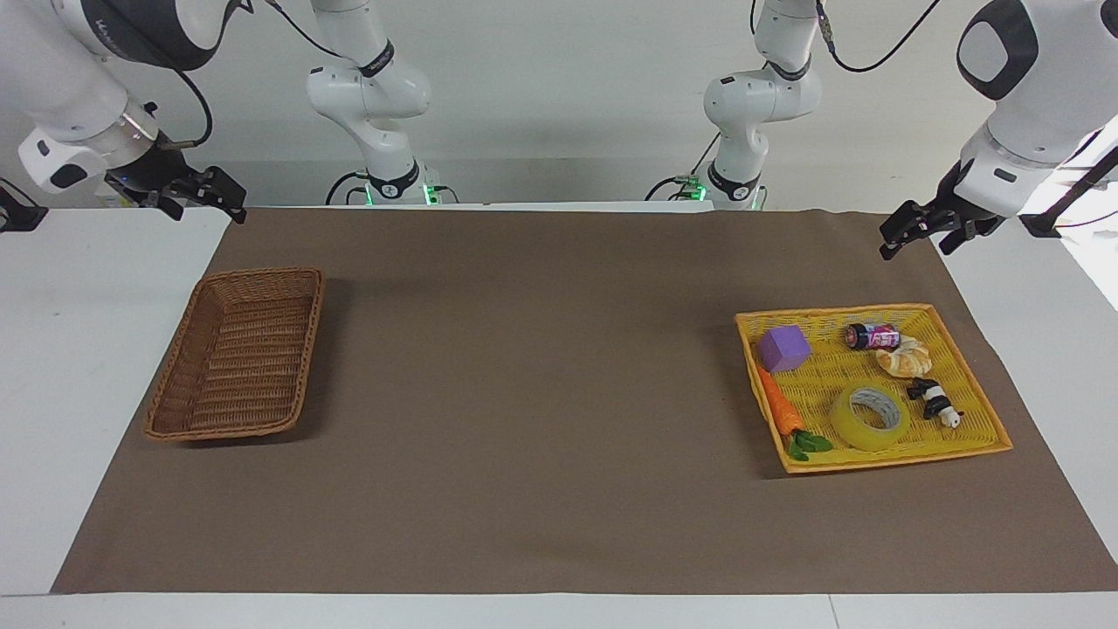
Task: Move tape to another basket
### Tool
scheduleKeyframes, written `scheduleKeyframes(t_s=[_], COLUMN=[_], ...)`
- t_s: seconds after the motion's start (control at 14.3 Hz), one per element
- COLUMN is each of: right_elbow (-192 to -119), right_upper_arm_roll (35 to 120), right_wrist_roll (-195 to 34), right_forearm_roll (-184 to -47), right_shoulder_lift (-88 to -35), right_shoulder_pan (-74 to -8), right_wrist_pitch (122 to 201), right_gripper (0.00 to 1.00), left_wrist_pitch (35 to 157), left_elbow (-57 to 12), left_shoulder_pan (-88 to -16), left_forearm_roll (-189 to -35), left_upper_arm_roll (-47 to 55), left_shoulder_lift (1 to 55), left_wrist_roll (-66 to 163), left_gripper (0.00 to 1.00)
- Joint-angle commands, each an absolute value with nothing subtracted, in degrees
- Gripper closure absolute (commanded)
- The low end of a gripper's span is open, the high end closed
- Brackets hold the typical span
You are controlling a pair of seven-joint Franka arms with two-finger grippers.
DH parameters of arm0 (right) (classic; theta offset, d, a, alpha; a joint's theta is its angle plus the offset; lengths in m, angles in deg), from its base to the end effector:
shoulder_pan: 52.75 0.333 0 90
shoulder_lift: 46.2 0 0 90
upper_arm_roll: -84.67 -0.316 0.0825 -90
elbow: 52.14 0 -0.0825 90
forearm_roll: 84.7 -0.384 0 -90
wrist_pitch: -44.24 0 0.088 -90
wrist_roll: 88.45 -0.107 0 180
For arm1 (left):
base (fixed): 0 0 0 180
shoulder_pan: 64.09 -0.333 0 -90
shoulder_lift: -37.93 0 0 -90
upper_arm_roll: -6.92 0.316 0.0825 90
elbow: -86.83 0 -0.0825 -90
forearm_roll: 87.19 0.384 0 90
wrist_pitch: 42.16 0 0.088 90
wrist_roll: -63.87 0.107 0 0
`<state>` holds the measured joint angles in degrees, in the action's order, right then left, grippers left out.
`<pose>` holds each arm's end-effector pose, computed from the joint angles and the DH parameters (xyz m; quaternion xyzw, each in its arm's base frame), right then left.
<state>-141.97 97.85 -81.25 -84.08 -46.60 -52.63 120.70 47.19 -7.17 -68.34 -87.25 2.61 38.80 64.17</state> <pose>0.5151 -0.1204 0.6046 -0.9914 0.0515 0.1190 0.0150 0.5464 -0.0010 0.5990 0.9995 -0.0031 -0.0330 0.0000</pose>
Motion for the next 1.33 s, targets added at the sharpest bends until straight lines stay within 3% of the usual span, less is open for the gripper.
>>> scheduleKeyframes(t_s=[0.0,0.21,0.42,0.77,1.05,1.26], right_elbow=[-143.6,-143.6,-143.6,-143.6,-143.6,-143.6], right_upper_arm_roll=[98.0,98.0,98.0,98.0,97.9,97.9], right_wrist_roll=[-80.3,-80.3,-80.3,-80.3,-80.3,-80.3], right_forearm_roll=[-83.9,-83.9,-83.9,-83.9,-83.9,-83.9], right_shoulder_lift=[-45.1,-45.1,-45.1,-45.1,-45.1,-45.1], right_shoulder_pan=[-52.5,-52.5,-52.5,-52.5,-52.5,-52.5], right_wrist_pitch=[121.6,121.6,121.6,121.5,121.6,121.6], right_gripper=[0.01,0.01,0.01,0.01,0.01,0.01], left_wrist_pitch=[47.1,48.8,63.3,81.1,88.8,94.5], left_elbow=[-8.1,-8.7,-17.5,-19.1,-17.9,-17.9], left_shoulder_pan=[-68.3,-68.0,-71.3,-72.3,-72.8,-72.7], left_forearm_roll=[-87.5,-87.3,-87.3,-87.3,-87.3,-87.3], left_upper_arm_roll=[3.0,3.1,3.3,3.4,3.5,3.5], left_shoulder_lift=[39.5,39.7,40.4,27.1,19.0,14.7], left_wrist_roll=[64.0,62.2,62.3,61.9,61.7,61.5], left_gripper=[0.00,0.00,0.00,0.04,0.31,0.32])
